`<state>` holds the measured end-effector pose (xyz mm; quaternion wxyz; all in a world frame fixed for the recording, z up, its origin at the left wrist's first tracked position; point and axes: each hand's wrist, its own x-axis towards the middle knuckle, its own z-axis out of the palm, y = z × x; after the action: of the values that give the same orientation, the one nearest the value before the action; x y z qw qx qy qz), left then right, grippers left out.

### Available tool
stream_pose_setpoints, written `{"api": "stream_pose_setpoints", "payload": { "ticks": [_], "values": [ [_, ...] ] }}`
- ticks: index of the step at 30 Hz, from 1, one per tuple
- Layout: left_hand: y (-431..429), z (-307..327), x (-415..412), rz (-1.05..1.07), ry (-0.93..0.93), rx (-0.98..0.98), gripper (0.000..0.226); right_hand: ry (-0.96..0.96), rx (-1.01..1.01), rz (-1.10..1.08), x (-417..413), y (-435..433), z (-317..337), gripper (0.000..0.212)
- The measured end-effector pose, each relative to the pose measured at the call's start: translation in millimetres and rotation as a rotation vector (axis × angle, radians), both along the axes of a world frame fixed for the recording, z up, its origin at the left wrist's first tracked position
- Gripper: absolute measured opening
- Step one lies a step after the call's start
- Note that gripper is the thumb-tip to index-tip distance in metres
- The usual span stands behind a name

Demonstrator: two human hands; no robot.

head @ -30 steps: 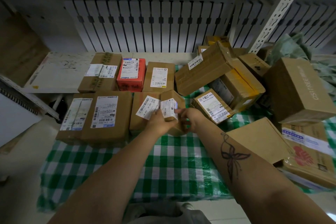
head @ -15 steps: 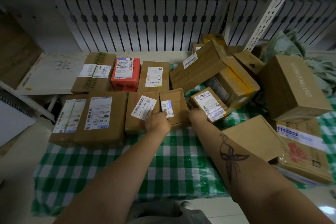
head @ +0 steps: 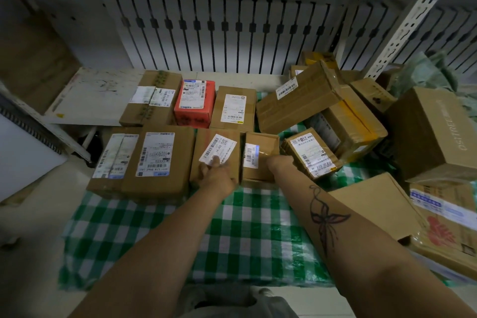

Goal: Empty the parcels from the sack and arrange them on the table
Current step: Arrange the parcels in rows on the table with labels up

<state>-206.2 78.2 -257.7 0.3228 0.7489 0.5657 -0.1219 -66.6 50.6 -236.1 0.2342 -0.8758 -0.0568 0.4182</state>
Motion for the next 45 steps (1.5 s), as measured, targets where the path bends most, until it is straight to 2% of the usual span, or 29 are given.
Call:
{"api": "stream_pose_setpoints", "payload": {
  "ticks": [2,4,8,13,16,19,23,28,35,39,41,45],
  "values": [
    [1,0,-4,-0.027,-0.013,0.008,0.064,-0.112,-0.006,0.049,-6,2,3,0.070],
    [3,2,-8,-0.030,-0.035,-0.001,0.062,-0.193,0.021,0.162,-12,5,4,0.067],
    [7,2,-13,0.079,-0.187,0.102,0.052,-0.263,0.100,0.361,-28,14,5,0.048],
    [21,11,-20,0.107,-0.279,0.260,0.042,-0.296,0.136,0.506,-55,31,9,0.050],
    [32,17,-31,0.086,-0.217,0.388,0.044,-0.271,0.175,0.589,-70,42,7,0.051],
    [38,11,-46,0.093,-0.051,0.449,0.063,-0.220,0.085,0.746,-84,42,1,0.057],
    [40,4,-65,0.174,0.093,0.344,0.085,-0.231,-0.064,0.945,-96,40,-17,0.057],
    [38,-3,-79,0.089,0.124,0.323,0.088,-0.253,-0.161,0.992,-101,44,-17,0.062],
    [36,3,-77,0.142,0.063,0.316,0.090,-0.227,-0.169,0.980,-111,44,-9,0.060],
    [36,8,-57,0.111,-0.066,0.407,0.092,-0.262,0.054,0.688,-103,41,-5,0.053],
    [36,14,-42,0.080,-0.129,0.379,0.093,-0.241,0.185,0.544,-91,40,0,0.047],
    [33,25,-7,0.074,-0.246,0.338,0.077,-0.185,0.322,0.348,-61,37,17,0.042]
  ]
}}
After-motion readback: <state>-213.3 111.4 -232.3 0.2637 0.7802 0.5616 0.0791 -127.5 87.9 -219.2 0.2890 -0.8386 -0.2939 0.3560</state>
